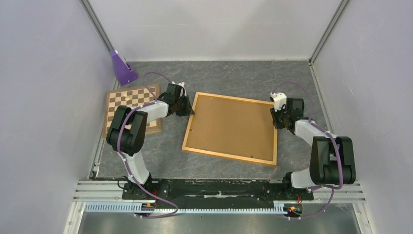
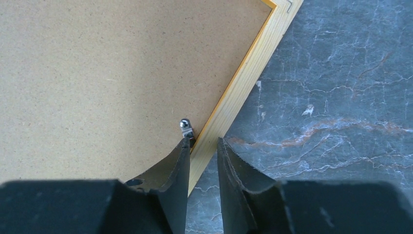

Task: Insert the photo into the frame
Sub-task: Install the photo frame at the center of the board.

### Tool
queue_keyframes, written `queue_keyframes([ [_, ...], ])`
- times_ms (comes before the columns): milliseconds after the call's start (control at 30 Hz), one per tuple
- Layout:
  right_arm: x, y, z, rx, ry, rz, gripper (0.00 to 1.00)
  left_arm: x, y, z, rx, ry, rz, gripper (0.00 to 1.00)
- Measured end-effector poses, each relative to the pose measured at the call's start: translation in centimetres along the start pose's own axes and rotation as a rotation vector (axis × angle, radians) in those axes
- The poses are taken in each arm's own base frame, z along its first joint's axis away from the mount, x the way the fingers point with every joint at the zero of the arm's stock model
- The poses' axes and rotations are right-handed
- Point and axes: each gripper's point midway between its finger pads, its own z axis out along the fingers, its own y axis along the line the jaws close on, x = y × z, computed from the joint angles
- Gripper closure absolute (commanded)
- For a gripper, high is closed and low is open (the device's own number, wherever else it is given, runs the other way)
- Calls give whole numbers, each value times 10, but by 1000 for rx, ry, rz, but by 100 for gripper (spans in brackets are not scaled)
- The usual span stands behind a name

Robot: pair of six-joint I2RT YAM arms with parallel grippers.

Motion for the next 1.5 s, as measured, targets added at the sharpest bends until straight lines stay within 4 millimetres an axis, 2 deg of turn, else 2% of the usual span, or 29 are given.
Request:
queue_keyframes([
  [133,-3,-4,2,20,-20,-14,81,0,-1,0,3,1,2,98],
  [233,-4,-6,3,28,-34,-22,81,1,-2,0,4,1,3,98],
  [400,-5,-7,4,33,-44,-32,65,1,-2,0,6,2,4,98],
  [600,-4,-2,4,8,-46,-49,62,1,-2,1,6,2,4,98],
  [967,-4,-5,5,20,-43,-60,71,1,-2,1,6,2,4,98],
  [1500,-9,-13,10,75,-119,-100,96,2,-5,2,10,2,11,98],
])
